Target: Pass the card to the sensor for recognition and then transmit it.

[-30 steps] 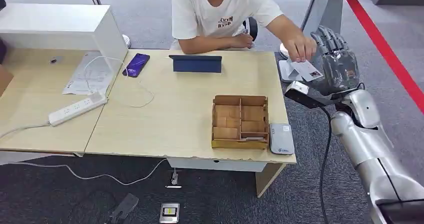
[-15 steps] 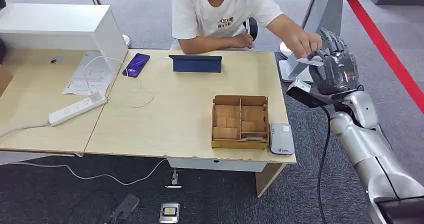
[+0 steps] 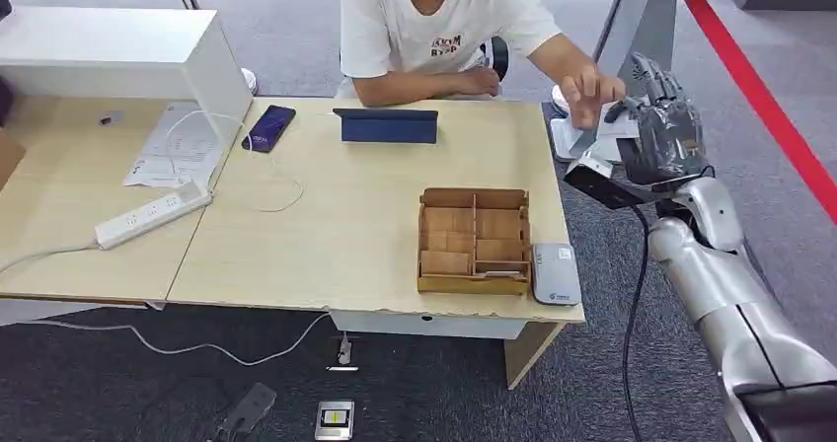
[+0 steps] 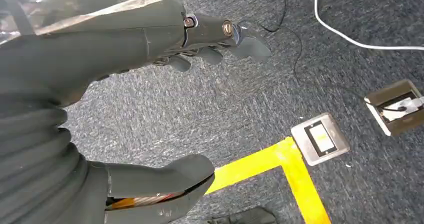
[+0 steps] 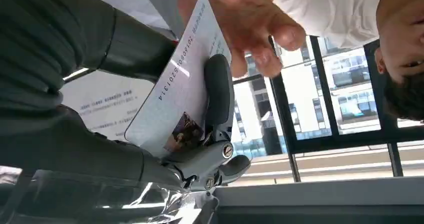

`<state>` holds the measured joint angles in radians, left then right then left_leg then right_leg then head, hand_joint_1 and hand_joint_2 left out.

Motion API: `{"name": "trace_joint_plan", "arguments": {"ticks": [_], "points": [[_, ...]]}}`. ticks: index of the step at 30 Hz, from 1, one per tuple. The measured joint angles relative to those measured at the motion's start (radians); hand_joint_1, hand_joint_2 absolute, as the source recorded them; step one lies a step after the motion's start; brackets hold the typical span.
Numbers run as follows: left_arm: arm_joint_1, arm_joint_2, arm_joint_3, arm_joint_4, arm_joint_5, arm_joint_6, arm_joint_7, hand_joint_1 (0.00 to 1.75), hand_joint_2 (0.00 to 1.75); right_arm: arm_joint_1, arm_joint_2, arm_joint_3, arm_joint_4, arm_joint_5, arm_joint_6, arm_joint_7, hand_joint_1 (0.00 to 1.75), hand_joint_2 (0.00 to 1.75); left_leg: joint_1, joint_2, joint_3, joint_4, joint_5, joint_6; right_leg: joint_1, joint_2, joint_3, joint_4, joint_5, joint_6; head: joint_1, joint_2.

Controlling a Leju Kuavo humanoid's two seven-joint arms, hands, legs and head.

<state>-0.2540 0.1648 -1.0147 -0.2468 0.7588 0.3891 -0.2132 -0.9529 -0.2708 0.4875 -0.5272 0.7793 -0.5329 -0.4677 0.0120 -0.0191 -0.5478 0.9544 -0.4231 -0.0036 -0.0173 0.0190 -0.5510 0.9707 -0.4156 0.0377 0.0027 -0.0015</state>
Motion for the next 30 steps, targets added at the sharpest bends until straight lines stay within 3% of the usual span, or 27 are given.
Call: {"name": "trace_joint_plan", "arguments": {"ticks": [12, 30], "points": [[0.015, 0.0, 0.0, -0.005, 0.01, 0.006, -0.014, 0.0, 1.75, 0.013, -0.01, 0.0, -0.008, -0.052, 0.069, 0.005, 1.75, 1.75, 0.0, 0.0, 0.0, 0.0, 0.0, 0.0, 0.0, 0.0, 0.0, 0.0, 0.0, 0.0, 0.0, 0.0], [0.026, -0.002, 0.0, -0.007, 0.02, 0.004, -0.022, 0.0, 1.75, 0.151, -0.127, 0.007, -0.055, -0.117, 0.123, 0.044, 1.75, 1.75, 0.0, 0.0, 0.0, 0.0, 0.0, 0.0, 0.0, 0.0, 0.0, -0.001, 0.0, 0.0, 0.0, 0.0]]}}
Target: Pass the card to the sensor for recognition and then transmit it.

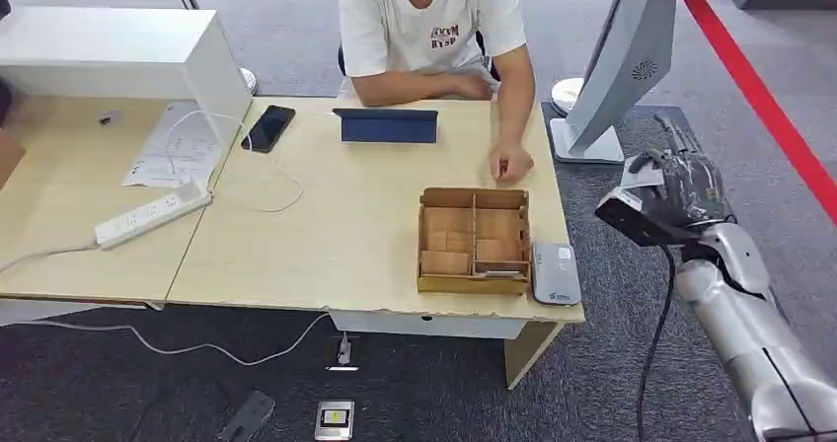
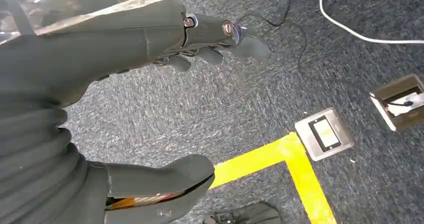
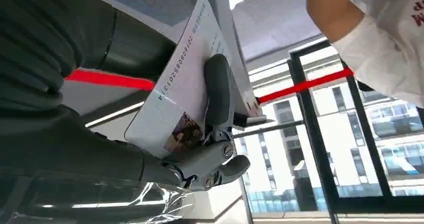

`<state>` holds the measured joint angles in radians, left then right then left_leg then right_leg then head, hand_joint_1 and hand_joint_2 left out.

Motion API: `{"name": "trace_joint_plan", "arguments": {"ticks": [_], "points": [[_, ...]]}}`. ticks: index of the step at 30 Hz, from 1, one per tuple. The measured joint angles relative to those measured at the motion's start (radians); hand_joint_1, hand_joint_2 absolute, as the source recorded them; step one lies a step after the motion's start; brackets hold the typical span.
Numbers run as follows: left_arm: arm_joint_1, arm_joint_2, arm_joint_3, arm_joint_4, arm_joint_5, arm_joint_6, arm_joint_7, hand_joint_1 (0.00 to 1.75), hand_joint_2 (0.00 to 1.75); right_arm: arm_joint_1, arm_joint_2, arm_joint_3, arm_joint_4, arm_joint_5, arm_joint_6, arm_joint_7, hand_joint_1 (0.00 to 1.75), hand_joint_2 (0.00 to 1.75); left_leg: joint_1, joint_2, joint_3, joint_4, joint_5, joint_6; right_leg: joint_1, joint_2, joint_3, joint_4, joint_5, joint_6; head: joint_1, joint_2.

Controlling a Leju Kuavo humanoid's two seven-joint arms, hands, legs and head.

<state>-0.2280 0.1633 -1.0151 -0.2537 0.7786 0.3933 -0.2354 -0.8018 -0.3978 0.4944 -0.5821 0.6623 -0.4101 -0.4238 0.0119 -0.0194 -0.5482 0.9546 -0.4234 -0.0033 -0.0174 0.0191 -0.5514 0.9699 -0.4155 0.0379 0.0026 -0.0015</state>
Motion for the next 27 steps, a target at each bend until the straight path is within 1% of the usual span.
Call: {"name": "trace_joint_plan", "arguments": {"ticks": [6, 12, 19, 22, 27], "points": [[0.0, 0.0, 0.0, 0.0, 0.002, 0.0, 0.0, 0.0, 1.75, 0.035, -0.026, 0.002, -0.021, -0.001, 0.037, 0.018, 1.75, 1.75, 0.0, 0.0, 0.0, 0.0, 0.0, 0.0, 0.0, 0.0, 0.0, 0.0, 0.0, 0.0, 0.0, 0.0], [-0.001, 0.0, 0.0, 0.0, 0.006, -0.002, 0.0, 0.0, 1.75, 0.072, -0.029, 0.01, -0.052, 0.013, 0.09, 0.044, 1.75, 1.75, 0.0, 0.0, 0.0, 0.0, 0.0, 0.0, 0.0, 0.0, 0.0, 0.0, 0.0, 0.0, 0.0, 0.0], [0.001, 0.0, 0.001, 0.0, 0.008, -0.005, 0.001, 0.0, 1.75, 0.107, -0.017, 0.028, -0.077, 0.033, 0.143, 0.047, 1.75, 1.75, 0.0, 0.0, 0.0, 0.0, 0.0, 0.0, 0.0, 0.0, 0.0, 0.0, 0.0, 0.0, 0.0, 0.0], [0.0, 0.0, 0.001, 0.0, 0.007, -0.007, 0.002, 0.0, 1.75, 0.12, -0.007, 0.043, -0.096, 0.04, 0.171, 0.061, 1.75, 1.75, 0.0, 0.0, 0.0, 0.0, 0.0, 0.0, 0.0, 0.0, 0.0, 0.0, 0.0, 0.0, 0.0, 0.0], [0.0, 0.0, 0.001, 0.0, 0.006, -0.007, 0.003, 0.0, 1.75, 0.133, 0.005, 0.061, -0.123, 0.042, 0.186, 0.068, 1.75, 1.75, 0.0, 0.0, 0.0, 0.0, 0.0, 0.0, 0.0, 0.0, 0.0, 0.0, 0.0, 0.0, 0.0, 0.0]]}}
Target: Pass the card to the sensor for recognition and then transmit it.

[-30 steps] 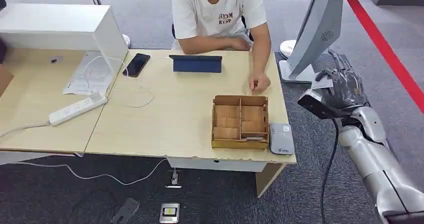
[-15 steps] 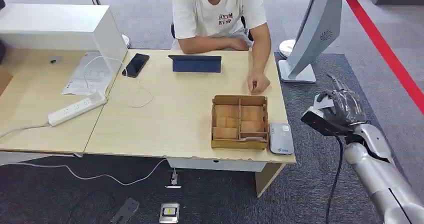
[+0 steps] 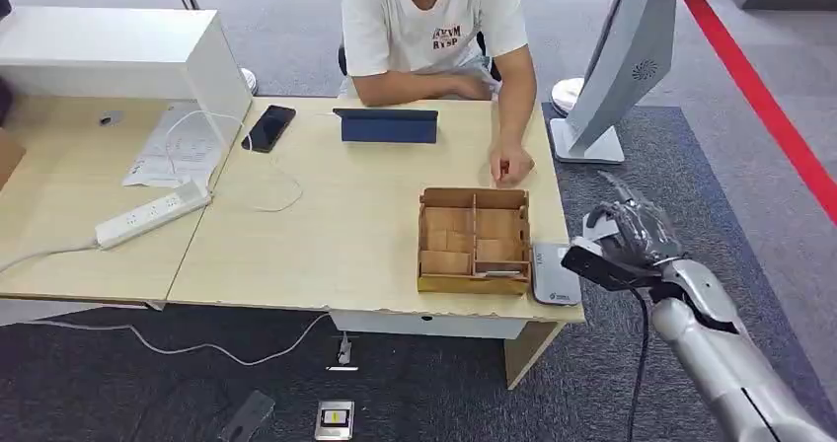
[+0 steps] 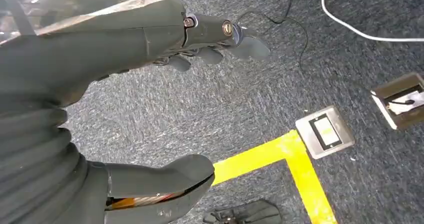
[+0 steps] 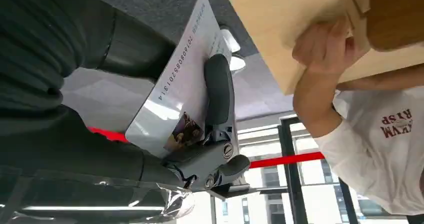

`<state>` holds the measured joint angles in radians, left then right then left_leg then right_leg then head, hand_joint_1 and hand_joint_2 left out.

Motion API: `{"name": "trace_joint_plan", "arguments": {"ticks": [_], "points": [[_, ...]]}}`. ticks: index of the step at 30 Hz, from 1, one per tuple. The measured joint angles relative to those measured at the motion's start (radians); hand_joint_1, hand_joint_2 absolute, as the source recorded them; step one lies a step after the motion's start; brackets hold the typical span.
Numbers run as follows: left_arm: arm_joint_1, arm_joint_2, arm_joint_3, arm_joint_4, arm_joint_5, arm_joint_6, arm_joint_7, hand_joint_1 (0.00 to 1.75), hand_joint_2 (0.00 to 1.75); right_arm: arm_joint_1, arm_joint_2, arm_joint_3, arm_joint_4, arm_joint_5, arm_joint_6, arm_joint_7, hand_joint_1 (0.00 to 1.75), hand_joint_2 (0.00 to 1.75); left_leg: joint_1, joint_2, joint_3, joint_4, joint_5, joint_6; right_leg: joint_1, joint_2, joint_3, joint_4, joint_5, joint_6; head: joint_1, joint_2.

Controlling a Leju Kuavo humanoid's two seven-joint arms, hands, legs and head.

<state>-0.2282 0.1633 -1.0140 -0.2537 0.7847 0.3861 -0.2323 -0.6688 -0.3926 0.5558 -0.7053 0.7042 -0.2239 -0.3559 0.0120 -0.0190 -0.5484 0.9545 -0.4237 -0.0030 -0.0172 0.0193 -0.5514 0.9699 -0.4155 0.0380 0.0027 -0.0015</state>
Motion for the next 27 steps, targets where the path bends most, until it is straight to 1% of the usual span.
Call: {"name": "trace_joint_plan", "arguments": {"ticks": [11, 27], "points": [[0.0, 0.0, 0.001, 0.0, 0.0, -0.006, 0.01, 0.0, 1.75, 0.032, 0.022, 0.038, -0.022, 0.007, 0.025, 0.019, 1.75, 1.75, 0.0, 0.0, 0.0, 0.0, 0.0, 0.0, 0.0, 0.0, 0.0, 0.0, 0.0, 0.0, 0.0, 0.0], [0.0, 0.001, 0.001, 0.0, -0.003, -0.006, 0.015, 0.0, 1.75, 0.06, 0.015, 0.063, -0.006, 0.0, 0.024, 0.014, 1.75, 1.75, 0.0, 0.0, 0.0, 0.0, 0.0, 0.0, 0.0, 0.0, 0.0, 0.0, 0.0, 0.0, 0.0, 0.0]]}}
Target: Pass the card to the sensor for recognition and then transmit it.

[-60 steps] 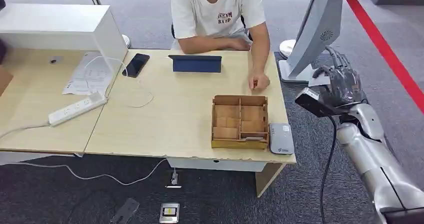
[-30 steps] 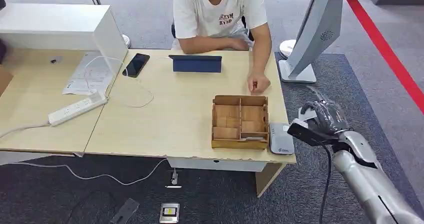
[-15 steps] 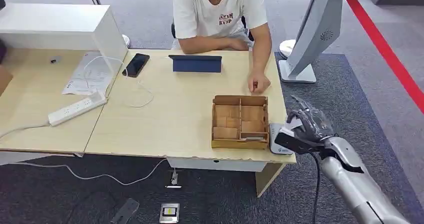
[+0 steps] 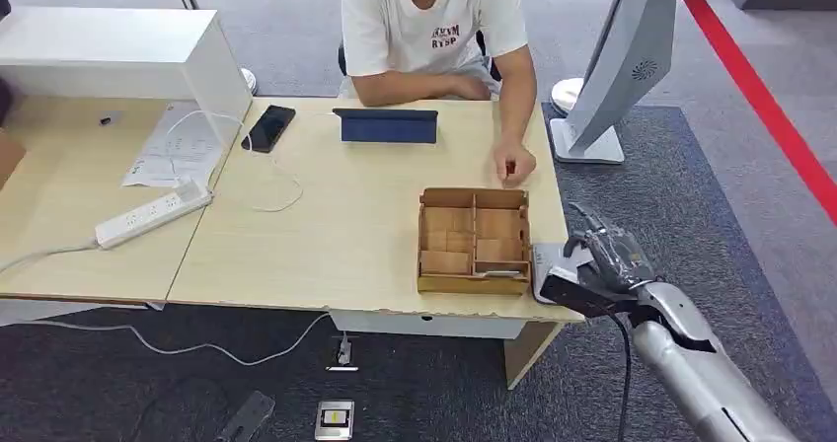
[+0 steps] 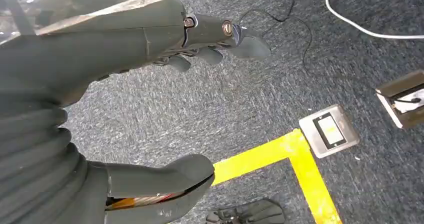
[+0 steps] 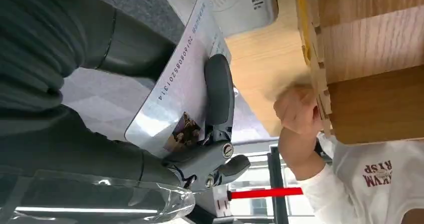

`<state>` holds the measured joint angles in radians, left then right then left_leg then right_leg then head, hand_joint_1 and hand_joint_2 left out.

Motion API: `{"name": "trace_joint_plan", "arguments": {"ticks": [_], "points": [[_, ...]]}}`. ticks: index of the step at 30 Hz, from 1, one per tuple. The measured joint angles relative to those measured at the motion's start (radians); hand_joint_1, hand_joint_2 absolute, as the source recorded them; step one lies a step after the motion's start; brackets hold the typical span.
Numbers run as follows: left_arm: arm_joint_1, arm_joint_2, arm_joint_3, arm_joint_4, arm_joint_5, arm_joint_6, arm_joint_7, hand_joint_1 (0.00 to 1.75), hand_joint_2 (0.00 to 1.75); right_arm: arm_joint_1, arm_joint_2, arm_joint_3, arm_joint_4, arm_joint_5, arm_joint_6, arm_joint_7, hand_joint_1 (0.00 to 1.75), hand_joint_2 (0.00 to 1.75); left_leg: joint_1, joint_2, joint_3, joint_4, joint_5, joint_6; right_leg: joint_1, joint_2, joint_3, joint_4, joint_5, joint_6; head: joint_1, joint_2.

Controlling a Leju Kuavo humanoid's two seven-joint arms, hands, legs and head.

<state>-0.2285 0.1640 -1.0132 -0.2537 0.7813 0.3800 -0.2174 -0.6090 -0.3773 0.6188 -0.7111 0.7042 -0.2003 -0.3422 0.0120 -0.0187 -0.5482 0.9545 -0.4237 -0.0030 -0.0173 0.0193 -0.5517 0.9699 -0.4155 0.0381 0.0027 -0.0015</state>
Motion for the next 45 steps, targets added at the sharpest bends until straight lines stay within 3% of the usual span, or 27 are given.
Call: {"name": "trace_joint_plan", "arguments": {"ticks": [20, 31, 45], "points": [[0.0, 0.001, 0.0, 0.0, 0.0, 0.003, 0.003, 0.0, 1.75, 0.002, 0.006, 0.029, 0.003, 0.007, 0.034, 0.013, 1.75, 1.75, 0.0, 0.0, 0.0, 0.0, 0.0, 0.0, 0.0, 0.0, 0.0, 0.0, 0.0, 0.0, 0.0, 0.0], [0.0, 0.001, 0.003, 0.0, 0.0, 0.003, 0.003, 0.0, 1.75, -0.008, 0.021, 0.057, 0.0, 0.026, 0.099, 0.018, 1.75, 1.75, 0.0, 0.0, 0.0, 0.0, 0.0, 0.0, 0.0, 0.0, 0.0, 0.0, 0.0, 0.0, 0.0, 0.0], [0.0, 0.002, 0.012, 0.0, 0.0, 0.0, 0.01, 0.0, 1.75, -0.006, 0.01, 0.083, 0.045, 0.025, 0.1, 0.015, 1.75, 1.75, 0.0, 0.0, 0.0, 0.0, 0.0, 0.0, 0.0, 0.0, 0.0, 0.0, 0.0, 0.0, 0.0, 0.0]]}}
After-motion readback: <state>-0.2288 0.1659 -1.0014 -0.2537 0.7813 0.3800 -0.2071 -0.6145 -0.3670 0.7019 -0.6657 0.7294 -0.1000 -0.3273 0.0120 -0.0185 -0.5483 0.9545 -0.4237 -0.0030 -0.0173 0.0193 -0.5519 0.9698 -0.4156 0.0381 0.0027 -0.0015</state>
